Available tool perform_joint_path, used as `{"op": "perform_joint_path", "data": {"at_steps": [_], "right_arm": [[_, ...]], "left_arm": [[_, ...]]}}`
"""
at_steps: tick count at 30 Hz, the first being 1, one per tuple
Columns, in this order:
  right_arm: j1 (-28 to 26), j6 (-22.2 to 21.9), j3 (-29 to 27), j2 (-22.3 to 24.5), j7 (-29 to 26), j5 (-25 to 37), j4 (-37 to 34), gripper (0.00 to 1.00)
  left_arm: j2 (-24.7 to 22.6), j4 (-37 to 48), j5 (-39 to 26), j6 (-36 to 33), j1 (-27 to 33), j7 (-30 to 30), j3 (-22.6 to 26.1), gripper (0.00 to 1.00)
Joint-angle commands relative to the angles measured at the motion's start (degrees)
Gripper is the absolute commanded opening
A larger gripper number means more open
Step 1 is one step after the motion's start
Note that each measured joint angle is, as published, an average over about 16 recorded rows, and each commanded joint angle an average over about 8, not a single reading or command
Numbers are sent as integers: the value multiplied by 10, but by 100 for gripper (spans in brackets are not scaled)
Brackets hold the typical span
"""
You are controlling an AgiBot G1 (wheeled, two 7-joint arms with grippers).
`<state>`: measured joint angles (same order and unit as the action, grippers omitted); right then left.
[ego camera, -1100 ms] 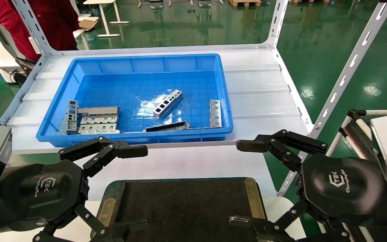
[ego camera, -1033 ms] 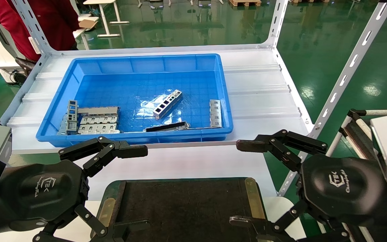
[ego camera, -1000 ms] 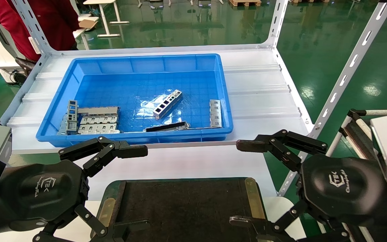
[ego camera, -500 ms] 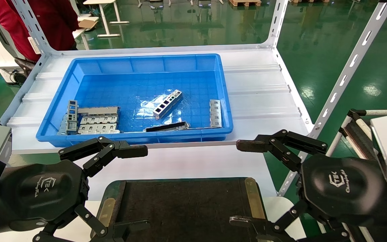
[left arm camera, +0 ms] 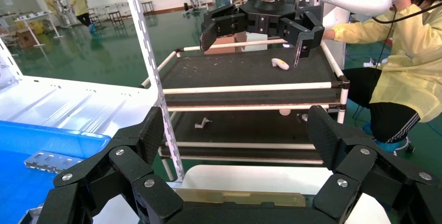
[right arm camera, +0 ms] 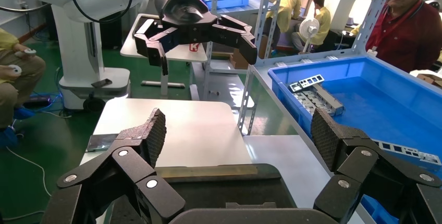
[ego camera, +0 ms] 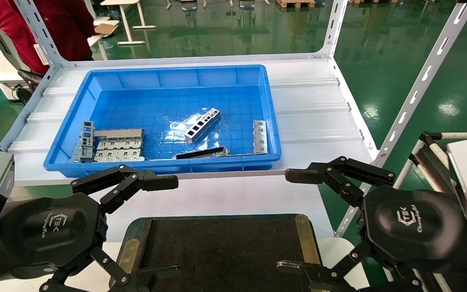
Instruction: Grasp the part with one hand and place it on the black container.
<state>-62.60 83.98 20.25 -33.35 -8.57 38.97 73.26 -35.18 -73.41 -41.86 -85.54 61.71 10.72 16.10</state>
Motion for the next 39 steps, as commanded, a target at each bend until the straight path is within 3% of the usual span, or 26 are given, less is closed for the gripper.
{"op": "perform_joint_path", "data": {"at_steps": [1,19,28,39], "right_arm": [[0,0,0,0,0,0,0,100],[0,0,0,0,0,0,0,100],[0,0,0,0,0,0,0,100],[0,0,0,0,0,0,0,100]], "left_arm": [[0,0,0,0,0,0,0,100],[-39,37,-62,61,36,-7,19,100],[-106,116,-145,145,91,-13,49,100],[-211,282,-228,237,176,-53,83,100]]}}
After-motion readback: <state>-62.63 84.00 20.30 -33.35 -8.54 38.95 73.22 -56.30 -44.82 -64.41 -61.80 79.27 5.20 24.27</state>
